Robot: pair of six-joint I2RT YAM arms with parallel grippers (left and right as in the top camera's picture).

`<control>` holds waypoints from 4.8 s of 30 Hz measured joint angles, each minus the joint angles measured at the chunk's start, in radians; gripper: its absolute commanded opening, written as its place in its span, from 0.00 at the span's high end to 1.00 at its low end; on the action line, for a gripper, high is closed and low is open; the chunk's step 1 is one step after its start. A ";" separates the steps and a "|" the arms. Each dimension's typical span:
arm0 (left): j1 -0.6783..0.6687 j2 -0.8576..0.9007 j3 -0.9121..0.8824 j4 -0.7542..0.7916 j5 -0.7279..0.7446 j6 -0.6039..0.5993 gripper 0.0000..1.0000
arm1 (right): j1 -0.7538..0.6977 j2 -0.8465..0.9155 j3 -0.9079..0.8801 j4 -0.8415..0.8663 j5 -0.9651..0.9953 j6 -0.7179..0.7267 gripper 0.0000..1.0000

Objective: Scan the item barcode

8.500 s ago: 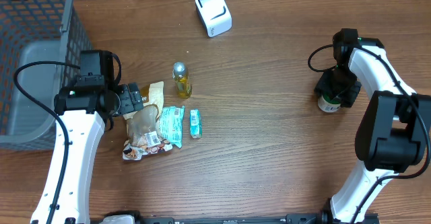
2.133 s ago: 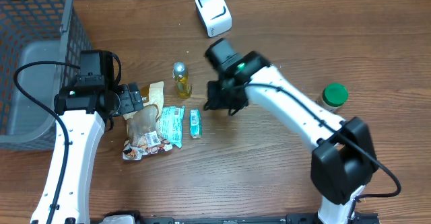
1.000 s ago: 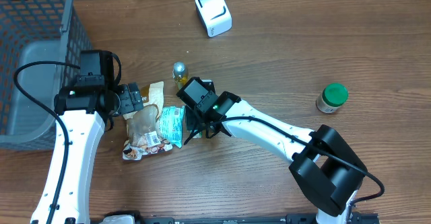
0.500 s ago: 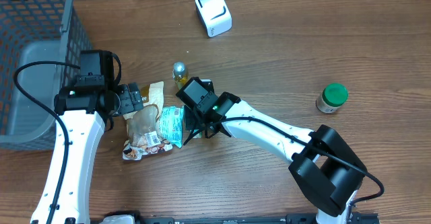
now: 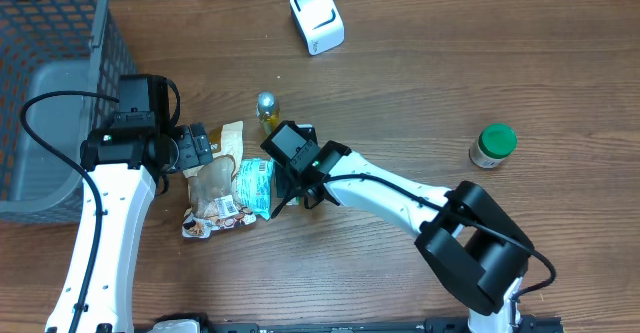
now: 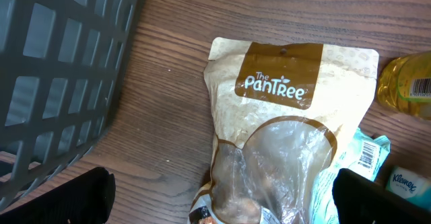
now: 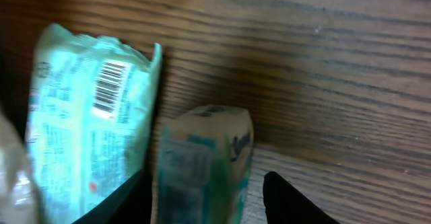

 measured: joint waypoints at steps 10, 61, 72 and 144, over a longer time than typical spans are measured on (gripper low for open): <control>0.000 0.000 0.000 0.000 0.000 0.000 0.00 | -0.008 0.002 -0.003 -0.016 0.002 0.004 0.90; 0.000 0.000 0.000 0.000 0.000 0.000 0.01 | -0.218 -0.100 -0.004 -0.249 0.239 -0.112 0.45; 0.000 0.000 0.000 0.000 0.000 0.000 0.00 | -0.305 -0.100 -0.004 -0.161 0.269 -0.113 0.59; 0.000 0.000 0.000 0.000 0.000 0.000 0.01 | -0.359 -0.100 -0.005 -0.215 -0.260 -0.246 0.59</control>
